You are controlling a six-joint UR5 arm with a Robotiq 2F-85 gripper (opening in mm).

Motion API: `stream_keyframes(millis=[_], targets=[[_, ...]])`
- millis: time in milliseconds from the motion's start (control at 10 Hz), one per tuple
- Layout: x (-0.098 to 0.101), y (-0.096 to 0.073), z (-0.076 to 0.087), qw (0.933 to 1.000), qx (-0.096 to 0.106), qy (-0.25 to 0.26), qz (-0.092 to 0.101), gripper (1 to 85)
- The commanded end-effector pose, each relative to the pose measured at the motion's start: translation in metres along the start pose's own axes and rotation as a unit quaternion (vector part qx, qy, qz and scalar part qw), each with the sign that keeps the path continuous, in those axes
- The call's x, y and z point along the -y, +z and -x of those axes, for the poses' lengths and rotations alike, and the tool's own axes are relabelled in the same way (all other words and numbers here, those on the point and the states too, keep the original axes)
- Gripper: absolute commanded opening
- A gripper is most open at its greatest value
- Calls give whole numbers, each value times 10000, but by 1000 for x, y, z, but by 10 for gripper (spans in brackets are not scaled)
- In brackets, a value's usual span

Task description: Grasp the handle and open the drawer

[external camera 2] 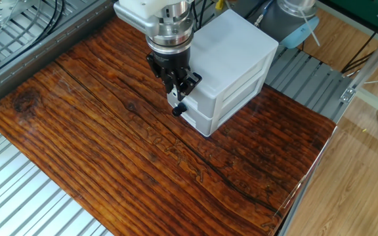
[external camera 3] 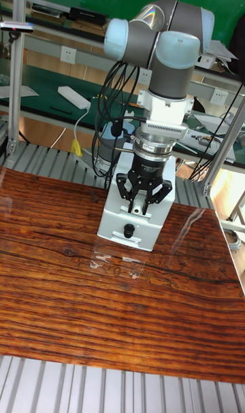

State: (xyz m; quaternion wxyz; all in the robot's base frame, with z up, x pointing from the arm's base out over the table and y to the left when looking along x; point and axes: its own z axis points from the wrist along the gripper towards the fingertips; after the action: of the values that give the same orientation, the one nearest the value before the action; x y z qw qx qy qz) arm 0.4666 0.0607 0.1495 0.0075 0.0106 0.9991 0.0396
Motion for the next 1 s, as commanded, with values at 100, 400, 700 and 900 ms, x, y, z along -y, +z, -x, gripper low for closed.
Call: stream_keyframes(millis=[100,400,700,900], targets=[[-5,3,-2,9999,-37,71,114,363],[-4,3,-1,9999,-29,71,115,293],[-5,3,0,9999,-23,71,145,240],[-5,2,1,9999,-15,64,146,210]])
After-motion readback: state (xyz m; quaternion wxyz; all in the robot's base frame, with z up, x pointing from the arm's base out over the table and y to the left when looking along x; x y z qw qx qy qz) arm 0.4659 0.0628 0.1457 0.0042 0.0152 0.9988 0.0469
